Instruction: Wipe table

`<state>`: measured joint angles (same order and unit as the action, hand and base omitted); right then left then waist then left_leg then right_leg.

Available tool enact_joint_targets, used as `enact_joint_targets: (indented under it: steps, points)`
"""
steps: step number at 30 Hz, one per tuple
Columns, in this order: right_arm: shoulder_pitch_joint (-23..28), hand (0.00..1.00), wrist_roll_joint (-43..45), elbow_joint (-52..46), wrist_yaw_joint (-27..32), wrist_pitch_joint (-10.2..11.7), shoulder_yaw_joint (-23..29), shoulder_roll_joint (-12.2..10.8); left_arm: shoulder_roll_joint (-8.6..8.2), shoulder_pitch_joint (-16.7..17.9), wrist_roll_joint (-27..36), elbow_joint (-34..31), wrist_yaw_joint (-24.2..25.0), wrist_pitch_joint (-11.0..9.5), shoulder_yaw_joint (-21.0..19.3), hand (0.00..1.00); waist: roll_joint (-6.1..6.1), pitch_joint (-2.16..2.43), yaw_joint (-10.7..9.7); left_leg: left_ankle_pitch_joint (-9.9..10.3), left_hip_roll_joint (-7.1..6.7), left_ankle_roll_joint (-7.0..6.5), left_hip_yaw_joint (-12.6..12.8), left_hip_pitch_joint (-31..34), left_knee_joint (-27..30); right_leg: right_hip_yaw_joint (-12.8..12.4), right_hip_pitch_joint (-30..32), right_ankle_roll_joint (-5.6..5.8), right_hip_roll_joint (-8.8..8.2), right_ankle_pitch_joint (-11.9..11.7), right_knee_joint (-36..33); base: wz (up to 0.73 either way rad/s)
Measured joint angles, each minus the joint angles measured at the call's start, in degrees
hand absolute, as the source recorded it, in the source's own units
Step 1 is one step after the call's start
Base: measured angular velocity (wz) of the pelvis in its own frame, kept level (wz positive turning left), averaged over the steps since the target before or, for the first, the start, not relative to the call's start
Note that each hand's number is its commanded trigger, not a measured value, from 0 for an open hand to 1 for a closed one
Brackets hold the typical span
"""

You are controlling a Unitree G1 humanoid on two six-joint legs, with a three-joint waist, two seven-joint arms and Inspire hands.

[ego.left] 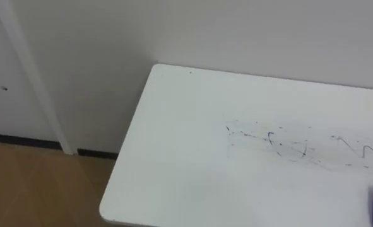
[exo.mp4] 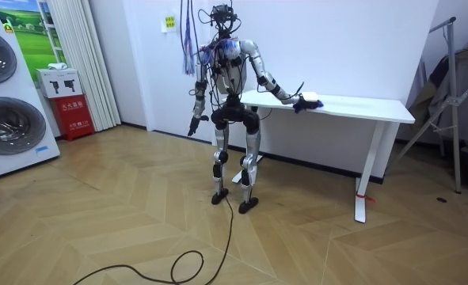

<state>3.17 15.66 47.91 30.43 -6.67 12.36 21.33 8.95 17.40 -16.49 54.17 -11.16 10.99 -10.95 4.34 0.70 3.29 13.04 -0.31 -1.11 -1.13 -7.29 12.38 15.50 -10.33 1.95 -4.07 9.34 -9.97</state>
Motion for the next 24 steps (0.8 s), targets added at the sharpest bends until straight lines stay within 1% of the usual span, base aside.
enact_joint_targets:
  steps: [1,2,3,4,5,6,7,8,9,10,12,13,14,15,16,17,18,19,20,21,22,23,24]
  points:
    - [-1.4,1.0,0.7,-0.6,-1.5,-1.0,-1.2,0.0,-0.02,-0.4,0.1,0.0,0.4,0.0,0.2,0.0,-0.46,0.15,0.5,-0.1,0.21,0.17,0.4,0.3,0.0,-0.1,0.6,-0.21,0.11,-0.1,-0.2,-0.36]
    - [-5.0,1.0,3.3,-2.6,-4.9,-3.2,-4.7,-0.6,-0.02,-1.4,0.1,0.4,0.9,0.0,0.5,0.0,-0.27,-0.22,1.7,-0.3,0.57,0.6,0.9,1.1,0.0,-0.8,2.1,-0.59,0.39,-0.4,-0.9,-0.3]
    - [-8.8,1.0,6.0,-6.1,-8.3,-4.9,-9.3,-1.7,0.0,-2.1,0.0,1.3,1.2,0.0,0.8,0.0,-0.02,-0.43,2.4,-0.7,0.77,0.84,0.9,2.3,0.1,-0.7,3.4,-1.07,0.62,-0.7,-1.0,-0.25]
    - [-11.0,1.0,7.2,-7.5,-9.7,-5.3,-12.3,-2.1,0.06,-2.6,0.1,1.5,1.4,0.0,1.3,0.0,-0.09,-0.57,2.9,-0.8,0.91,1.0,0.8,3.0,0.3,-0.5,4.0,-1.27,0.74,-0.9,-1.0,-0.09]
    - [-16.2,1.0,10.0,-8.7,-13.0,-5.3,-18.0,-2.4,0.02,-3.5,0.0,1.4,1.9,0.2,1.9,0.0,-0.22,-0.72,4.3,-1.1,1.07,1.18,0.5,3.8,0.4,-0.2,4.7,-1.57,0.98,-1.0,-1.0,0.19]
    - [-21.3,1.0,12.4,-8.5,-15.9,-4.9,-21.8,-2.8,0.05,-4.7,0.0,1.2,2.0,0.4,2.3,0.0,0.15,-1.74,5.2,-1.7,1.02,1.39,-0.2,4.3,0.2,0.4,4.8,-1.72,1.06,-1.0,-0.8,0.33]
    - [-23.4,1.0,13.0,-8.0,-17.0,-4.6,-22.9,-2.8,0.07,-5.0,0.0,1.0,2.0,0.4,2.4,0.0,0.3,-1.87,6.2,-2.0,0.99,1.45,-0.7,4.7,0.1,0.6,5.1,-1.78,1.11,-0.9,-0.6,0.47]
    - [-27.1,1.0,13.4,-7.2,-18.5,-4.2,-24.4,-2.9,0.34,-5.1,0.1,0.9,2.0,0.4,3.0,0.0,0.64,-1.85,8.6,-2.5,1.01,1.34,-1.2,5.1,-0.2,1.4,5.6,-1.88,1.14,-0.9,-0.1,0.53]
    - [-29.8,1.0,13.3,-5.4,-19.4,-3.5,-24.9,-3.2,0.8,-4.9,0.5,0.8,2.1,0.9,3.4,0.0,0.97,-1.68,9.7,-2.8,0.7,1.36,-2.7,5.6,-0.2,2.2,5.2,-1.87,1.18,-0.9,0.8,0.58]
    - [-30.3,1.0,13.1,-5.0,-19.8,-3.2,-24.9,-3.2,1.0,-4.3,0.9,0.8,2.1,1.2,3.5,0.0,1.24,-1.55,10.1,-2.9,0.46,1.33,-3.5,5.7,-0.1,2.4,4.9,-1.77,1.14,-0.8,1.2,0.72]
    - [-29.1,1.0,12.0,-2.9,-20.3,-2.6,-24.9,-3.2,1.38,-1.7,1.3,0.9,2.1,2.6,3.9,0.0,1.65,-1.53,10.3,-3.0,0.0,1.23,-5.7,5.2,-0.3,3.5,3.1,-1.48,0.94,-0.6,1.4,0.76]
    - [-28.3,1.0,11.9,-2.0,-20.3,-2.6,-24.9,-3.2,1.4,-1.2,1.3,0.8,2.1,2.8,4.0,0.0,1.69,-1.49,10.3,-3.0,-0.01,1.18,-5.7,5.0,-0.2,3.6,2.6,-1.47,0.87,-0.6,1.3,0.79]
    - [-25.2,1.0,11.6,1.7,-20.2,-1.6,-24.7,-3.2,1.46,-0.8,1.2,0.7,2.1,2.8,4.1,0.0,1.72,-1.48,10.2,-3.0,-0.18,1.12,-5.7,4.7,-0.2,3.8,1.6,-1.42,0.69,-0.6,1.3,0.81]
    - [-21.2,1.0,8.3,2.9,-17.9,2.7,-21.2,-3.5,1.37,-0.6,1.0,0.7,2.1,2.5,4.1,0.0,1.92,-1.33,9.2,-3.1,-0.45,1.0,-5.5,4.4,-0.2,4.4,0.5,-1.03,0.23,-0.3,1.4,0.79]
    - [-19.7,1.0,8.1,3.0,-16.9,4.5,-20.1,-3.5,1.35,-0.3,0.8,0.7,2.0,2.2,4.0,0.0,1.84,-1.27,8.6,-3.1,-0.47,0.95,-5.3,4.1,-0.2,4.6,0.1,-0.73,0.01,-0.2,1.4,0.59]
    - [-17.2,1.0,8.3,3.9,-15.2,6.7,-18.2,-3.5,1.4,0.2,0.6,1.0,1.8,1.4,3.3,0.0,1.71,-1.08,7.6,-3.1,-0.55,0.94,-4.2,3.1,-0.4,4.6,-1.0,-0.6,-0.24,-0.1,1.3,0.24]
    - [-14.3,1.0,8.3,4.2,-13.9,7.6,-15.9,-3.5,1.41,0.4,0.6,1.2,1.6,0.7,1.6,0.0,2.02,-0.67,7.1,-3.1,-0.62,0.94,-3.4,2.1,-0.8,4.5,-2.0,-0.57,-0.36,-0.1,1.4,0.11]
    - [-12.8,1.0,8.2,4.3,-13.3,8.1,-14.7,-3.4,1.38,0.5,0.6,1.1,1.6,0.3,0.8,0.0,2.22,-0.51,6.9,-3.1,-0.71,0.94,-3.4,1.6,-1.0,4.5,-2.4,-0.56,-0.41,-0.1,1.3,0.0]
    - [-9.7,1.0,7.4,4.3,-12.3,8.6,-12.3,-2.9,1.39,0.9,0.6,1.0,1.6,-0.4,-0.7,0.0,2.64,-0.1,6.1,-3.1,-1.14,0.93,-3.2,1.2,-1.2,4.4,-2.8,-0.5,-0.57,0.0,1.3,0.0]
    - [-7.5,1.0,6.9,5.0,-11.5,8.7,-9.7,-2.2,1.39,0.8,0.6,1.0,1.6,-0.8,-1.5,0.0,2.8,0.02,5.4,-3.1,-1.3,0.9,-2.4,0.8,-1.1,4.1,-3.2,-0.33,-0.82,0.1,1.3,-0.03]
    - [-6.9,1.0,6.7,5.7,-10.9,8.8,-8.4,-1.9,1.37,0.9,0.6,1.0,1.6,-1.1,-1.7,0.0,2.71,0.07,4.8,-3.0,-1.36,0.78,-2.1,0.6,-1.1,3.9,-3.4,-0.3,-0.92,0.1,1.3,-0.14]
    - [-5.2,1.0,6.0,6.6,-9.8,8.9,-6.6,-1.0,1.34,0.9,0.6,0.9,1.6,-1.5,-2.0,0.0,2.45,0.23,4.2,-2.7,-1.36,0.22,-1.9,0.5,-1.0,3.4,-3.4,-0.2,-0.95,0.2,1.2,-0.21]
    - [-3.7,1.0,5.3,7.3,-9.0,9.1,-5.1,0.0,1.4,0.9,0.6,0.9,1.5,-1.9,-2.6,0.0,2.31,0.3,3.8,-2.2,-1.23,-0.57,-1.0,0.5,-1.0,3.1,-3.3,0.23,-0.97,0.4,1.4,-0.24]
